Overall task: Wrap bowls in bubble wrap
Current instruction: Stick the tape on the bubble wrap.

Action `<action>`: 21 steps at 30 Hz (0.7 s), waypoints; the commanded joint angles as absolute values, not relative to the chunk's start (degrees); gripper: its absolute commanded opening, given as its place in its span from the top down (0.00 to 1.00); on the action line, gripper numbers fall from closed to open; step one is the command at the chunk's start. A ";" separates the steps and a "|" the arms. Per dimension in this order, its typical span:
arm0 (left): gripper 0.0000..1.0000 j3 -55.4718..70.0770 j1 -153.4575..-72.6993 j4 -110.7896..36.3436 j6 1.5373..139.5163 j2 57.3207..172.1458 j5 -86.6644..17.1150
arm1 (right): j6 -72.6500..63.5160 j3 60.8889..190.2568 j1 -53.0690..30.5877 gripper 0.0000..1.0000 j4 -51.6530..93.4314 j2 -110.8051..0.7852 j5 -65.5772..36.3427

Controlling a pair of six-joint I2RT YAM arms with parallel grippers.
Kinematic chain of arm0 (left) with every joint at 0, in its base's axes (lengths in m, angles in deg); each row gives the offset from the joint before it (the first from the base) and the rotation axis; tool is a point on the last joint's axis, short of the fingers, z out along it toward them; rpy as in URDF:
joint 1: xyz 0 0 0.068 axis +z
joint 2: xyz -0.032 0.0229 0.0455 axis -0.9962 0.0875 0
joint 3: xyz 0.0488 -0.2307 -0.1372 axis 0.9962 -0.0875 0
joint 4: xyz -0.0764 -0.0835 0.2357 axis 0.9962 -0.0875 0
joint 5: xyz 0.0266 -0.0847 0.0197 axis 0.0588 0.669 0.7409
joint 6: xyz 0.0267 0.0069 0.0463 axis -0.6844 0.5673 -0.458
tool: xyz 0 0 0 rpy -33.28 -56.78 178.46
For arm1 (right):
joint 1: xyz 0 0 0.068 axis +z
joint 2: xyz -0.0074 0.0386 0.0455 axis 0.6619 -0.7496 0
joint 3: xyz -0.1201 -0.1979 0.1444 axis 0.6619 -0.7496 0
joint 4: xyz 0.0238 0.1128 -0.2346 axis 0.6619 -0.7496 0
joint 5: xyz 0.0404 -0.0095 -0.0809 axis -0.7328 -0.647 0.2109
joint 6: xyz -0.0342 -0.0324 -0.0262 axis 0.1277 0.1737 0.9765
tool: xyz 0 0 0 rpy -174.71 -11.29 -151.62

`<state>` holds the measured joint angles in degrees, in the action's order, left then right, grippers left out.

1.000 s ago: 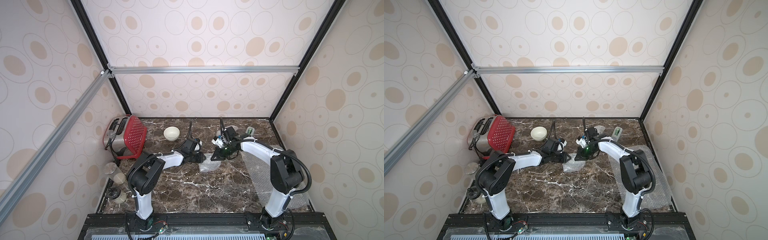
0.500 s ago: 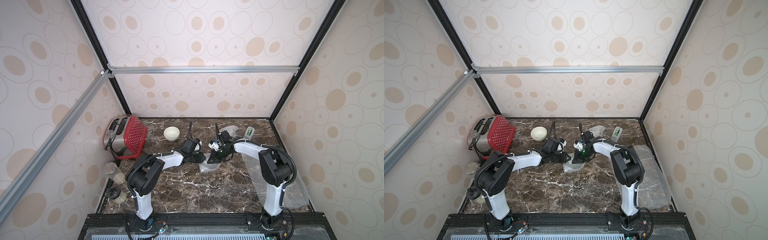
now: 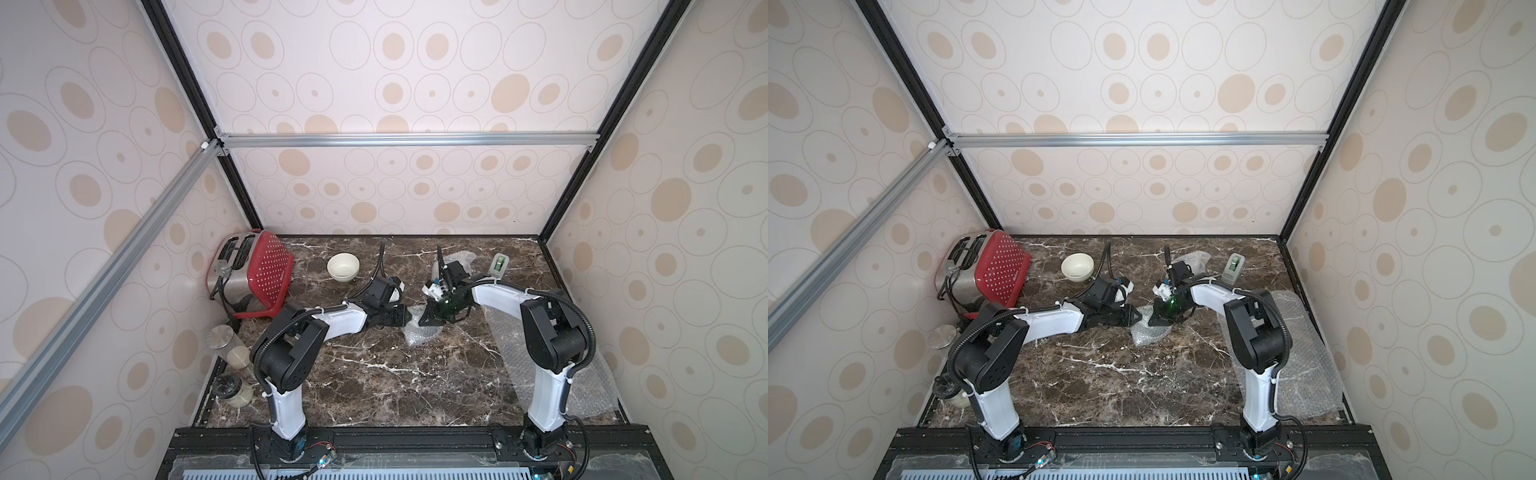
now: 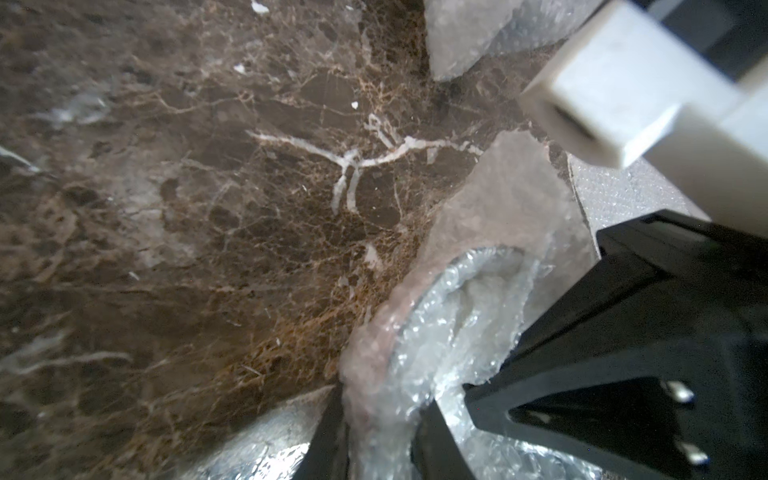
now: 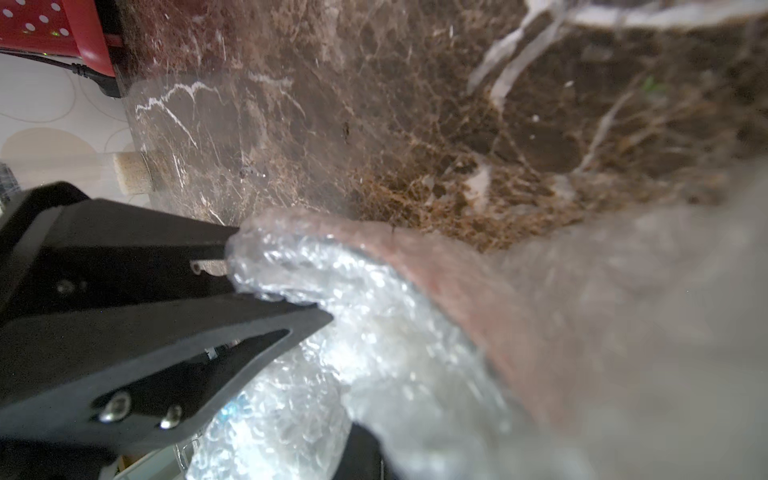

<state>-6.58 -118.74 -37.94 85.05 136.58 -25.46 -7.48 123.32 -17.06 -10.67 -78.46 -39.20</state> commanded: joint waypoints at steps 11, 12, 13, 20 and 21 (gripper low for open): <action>0.43 -4.23 -120.22 -42.81 85.21 129.83 -29.90 | -7.66 126.52 -18.59 0.93 -16.48 -68.79 -36.63; 0.40 -4.20 -120.19 -43.11 85.30 129.38 -30.16 | -7.51 126.38 -18.63 0.93 -16.83 -67.86 -36.25; 0.38 -4.25 -120.20 -43.53 85.18 128.93 -30.50 | -7.47 125.93 -18.62 0.93 -17.05 -67.10 -35.90; 0.27 -7.36 -119.96 -46.68 85.42 122.71 -34.78 | -7.43 117.65 -19.65 0.80 -17.23 -59.87 -36.69; 0.26 -8.43 -119.85 -46.59 85.77 121.49 -35.40 | -7.29 116.09 -19.66 0.77 -17.27 -58.66 -36.98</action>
